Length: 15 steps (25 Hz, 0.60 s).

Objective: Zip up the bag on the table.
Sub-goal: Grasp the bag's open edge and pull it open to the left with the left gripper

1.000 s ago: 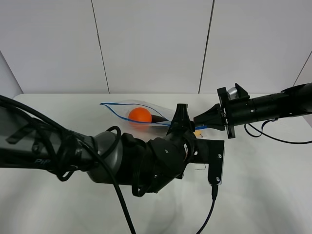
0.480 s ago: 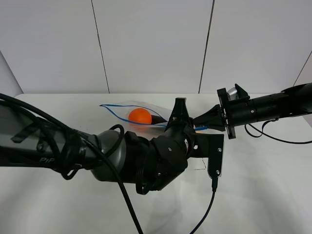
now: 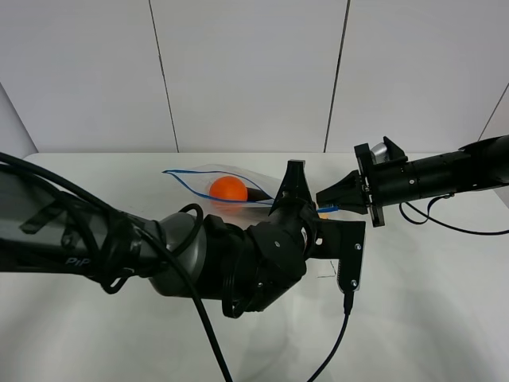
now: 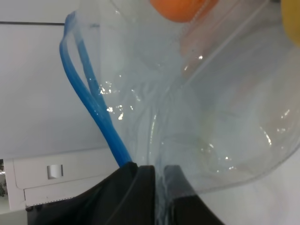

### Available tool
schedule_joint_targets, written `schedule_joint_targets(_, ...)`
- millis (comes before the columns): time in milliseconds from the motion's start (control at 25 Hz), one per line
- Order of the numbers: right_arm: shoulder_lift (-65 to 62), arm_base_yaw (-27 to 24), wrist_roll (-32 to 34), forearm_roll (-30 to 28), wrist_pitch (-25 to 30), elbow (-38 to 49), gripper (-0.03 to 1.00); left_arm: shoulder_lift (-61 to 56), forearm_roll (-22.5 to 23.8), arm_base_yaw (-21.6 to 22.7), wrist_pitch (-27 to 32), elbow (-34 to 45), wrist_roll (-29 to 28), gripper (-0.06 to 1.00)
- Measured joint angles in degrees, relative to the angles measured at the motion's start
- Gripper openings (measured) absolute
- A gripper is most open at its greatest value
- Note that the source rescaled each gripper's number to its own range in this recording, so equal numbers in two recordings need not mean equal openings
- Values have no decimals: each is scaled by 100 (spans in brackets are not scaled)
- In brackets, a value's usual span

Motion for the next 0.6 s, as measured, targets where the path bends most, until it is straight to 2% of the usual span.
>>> schedule_joint_targets(600,0,0,0,11,0,0,0,0,0,0,41,0,8,0)
